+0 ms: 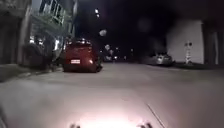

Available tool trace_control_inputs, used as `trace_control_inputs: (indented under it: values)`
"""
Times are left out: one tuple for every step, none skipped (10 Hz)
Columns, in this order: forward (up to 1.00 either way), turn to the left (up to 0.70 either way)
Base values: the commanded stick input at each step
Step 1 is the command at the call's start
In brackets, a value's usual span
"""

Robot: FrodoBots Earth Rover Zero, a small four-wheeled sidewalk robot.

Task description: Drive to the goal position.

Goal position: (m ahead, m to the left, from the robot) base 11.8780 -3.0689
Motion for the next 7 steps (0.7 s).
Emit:
trace_control_inputs:
  values:
    - [0.85,0.00]
    - [0.85,0.00]
    - [0.85,0.00]
    - [0.85,0.00]
    - [0.85,0.00]
    - [0.85,0.00]
    - [0.85,0.00]
